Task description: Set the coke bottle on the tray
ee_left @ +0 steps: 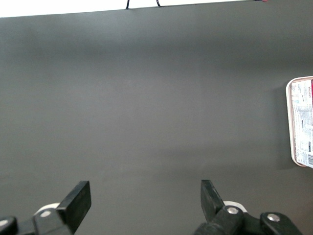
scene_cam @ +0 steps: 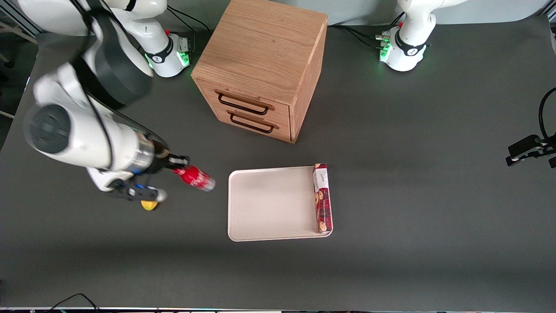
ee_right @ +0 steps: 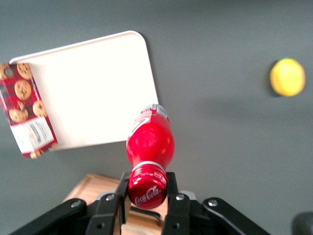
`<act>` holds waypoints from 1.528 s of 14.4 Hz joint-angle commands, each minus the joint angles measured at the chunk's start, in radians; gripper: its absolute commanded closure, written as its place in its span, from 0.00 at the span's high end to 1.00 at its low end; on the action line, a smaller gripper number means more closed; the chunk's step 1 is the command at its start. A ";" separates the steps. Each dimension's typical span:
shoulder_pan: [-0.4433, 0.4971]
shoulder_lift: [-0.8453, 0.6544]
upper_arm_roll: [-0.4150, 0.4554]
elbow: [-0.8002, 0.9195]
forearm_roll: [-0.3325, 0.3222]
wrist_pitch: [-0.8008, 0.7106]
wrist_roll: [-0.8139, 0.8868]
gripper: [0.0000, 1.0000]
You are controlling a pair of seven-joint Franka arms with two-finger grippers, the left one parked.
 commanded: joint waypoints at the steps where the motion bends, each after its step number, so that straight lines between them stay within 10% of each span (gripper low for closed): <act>1: 0.057 0.140 0.013 0.088 -0.071 0.070 0.145 0.00; 7: 0.071 0.212 0.057 -0.024 -0.174 0.256 0.286 0.00; 9: 0.071 0.215 0.057 -0.028 -0.182 0.261 0.302 0.85; 10: 0.071 0.215 0.057 -0.028 -0.191 0.261 0.299 1.00; 19: -0.111 -0.255 0.068 -0.089 -0.170 -0.240 -0.072 1.00; 22: -0.151 -0.552 -0.102 -0.400 -0.045 -0.218 -0.284 1.00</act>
